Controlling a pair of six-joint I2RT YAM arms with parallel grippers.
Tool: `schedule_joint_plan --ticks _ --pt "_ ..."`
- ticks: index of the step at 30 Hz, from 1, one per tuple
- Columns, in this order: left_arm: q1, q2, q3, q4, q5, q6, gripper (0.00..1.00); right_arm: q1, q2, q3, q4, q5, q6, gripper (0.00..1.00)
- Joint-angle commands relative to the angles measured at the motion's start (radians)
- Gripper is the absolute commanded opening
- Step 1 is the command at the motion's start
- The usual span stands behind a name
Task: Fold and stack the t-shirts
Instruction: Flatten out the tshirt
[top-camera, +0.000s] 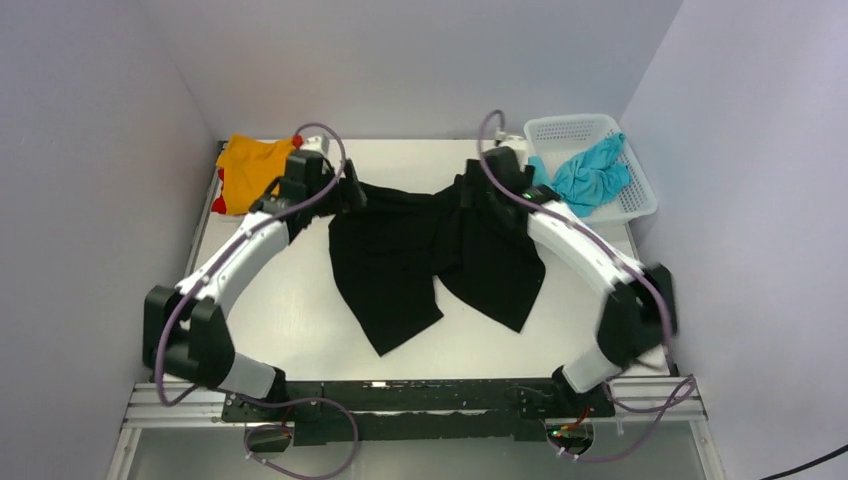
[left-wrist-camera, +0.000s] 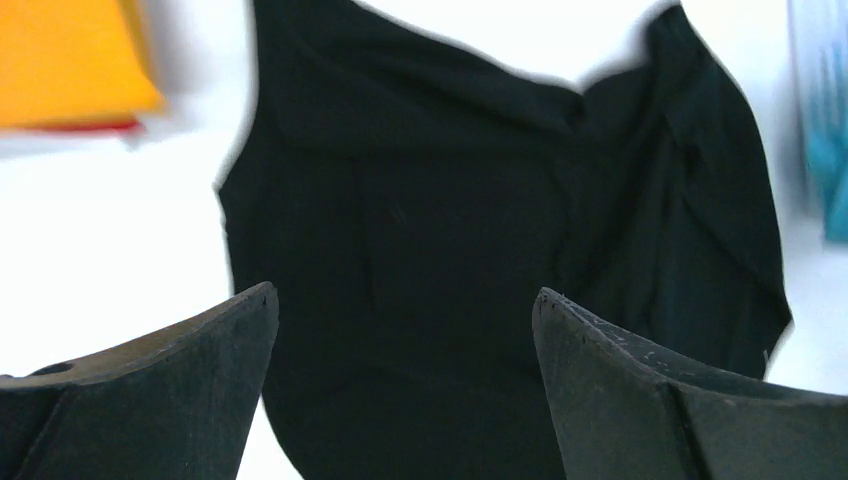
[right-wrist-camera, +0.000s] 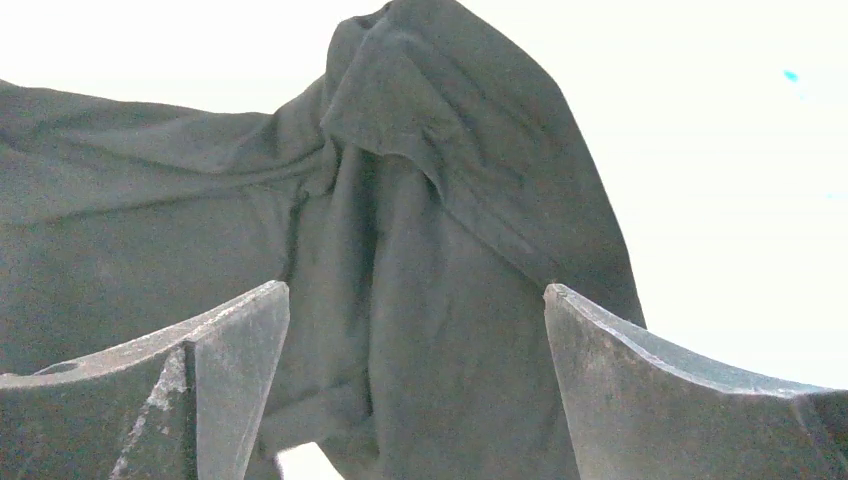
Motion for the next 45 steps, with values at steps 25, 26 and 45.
schedule_joint_plan --ticks 25,26,45 --pt "-0.142 0.051 -0.621 0.288 0.194 -0.260 1.00 -0.082 -0.371 -0.824 0.287 -0.398 0.318 1.00" --pt "-0.108 0.049 -0.624 0.262 0.187 -0.250 0.99 -0.097 -0.358 -0.826 0.277 -0.397 0.318 1.00" --pt "-0.072 -0.385 -0.503 -0.168 -0.086 -0.213 0.99 -0.308 -0.701 -0.772 0.113 -0.498 0.120 1.00"
